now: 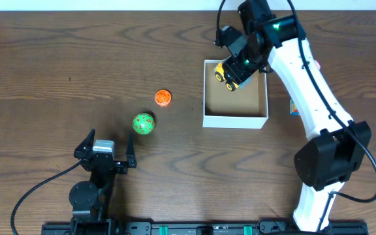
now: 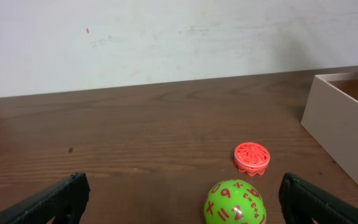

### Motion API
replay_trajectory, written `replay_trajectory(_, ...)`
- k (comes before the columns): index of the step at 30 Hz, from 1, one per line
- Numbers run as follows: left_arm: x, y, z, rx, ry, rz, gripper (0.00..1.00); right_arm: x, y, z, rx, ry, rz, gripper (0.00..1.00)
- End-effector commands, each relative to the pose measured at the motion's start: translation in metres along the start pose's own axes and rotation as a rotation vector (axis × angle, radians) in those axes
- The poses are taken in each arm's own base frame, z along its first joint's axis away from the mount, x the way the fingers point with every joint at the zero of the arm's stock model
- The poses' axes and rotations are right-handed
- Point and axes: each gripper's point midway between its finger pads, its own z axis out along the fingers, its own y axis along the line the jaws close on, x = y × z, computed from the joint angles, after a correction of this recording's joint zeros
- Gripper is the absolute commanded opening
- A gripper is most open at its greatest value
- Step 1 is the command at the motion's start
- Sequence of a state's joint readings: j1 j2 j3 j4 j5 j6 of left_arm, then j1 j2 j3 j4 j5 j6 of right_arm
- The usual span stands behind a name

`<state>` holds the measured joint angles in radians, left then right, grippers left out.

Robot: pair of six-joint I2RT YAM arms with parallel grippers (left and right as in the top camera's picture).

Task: Pack container
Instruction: 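Lift the truck and carry it over the white box, then lower the truck into the box and open the right gripper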

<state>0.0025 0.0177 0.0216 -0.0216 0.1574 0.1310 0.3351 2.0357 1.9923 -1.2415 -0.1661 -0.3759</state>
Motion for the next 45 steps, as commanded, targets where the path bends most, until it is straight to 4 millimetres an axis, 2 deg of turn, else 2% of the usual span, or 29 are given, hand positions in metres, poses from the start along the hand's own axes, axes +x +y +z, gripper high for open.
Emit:
replay_trajectory(1,0.017,-0.005,0.001,0.022,0.051,-0.01,0.98,0.003,0.004,0.017,-0.017,0.039,0.009,0.49)
replay_trajectory(9,0.017,-0.005,0.001,0.022,0.051,-0.01,0.98,0.015,0.004,0.045,-0.047,0.118,0.023,0.52)
replay_trajectory(18,0.017,-0.005,0.001,0.022,0.051,-0.01,0.98,0.031,-0.003,0.062,-0.017,0.185,0.03,0.53)
replay_trajectory(24,0.017,-0.004,0.001,0.022,0.051,-0.01,0.98,0.041,-0.004,0.078,-0.011,0.203,0.03,0.59)
replay_trajectory(29,0.017,-0.005,0.001,0.022,0.051,-0.01,0.98,0.042,-0.006,0.087,-0.006,0.192,0.03,0.62)
replay_trajectory(40,0.017,-0.005,0.001,0.022,0.051,-0.01,0.98,0.036,-0.017,0.083,0.055,0.175,0.019,0.65)
replay_trajectory(45,0.017,-0.005,0.001,0.022,0.051,-0.01,0.98,0.019,-0.02,0.062,0.075,0.122,0.023,0.7)
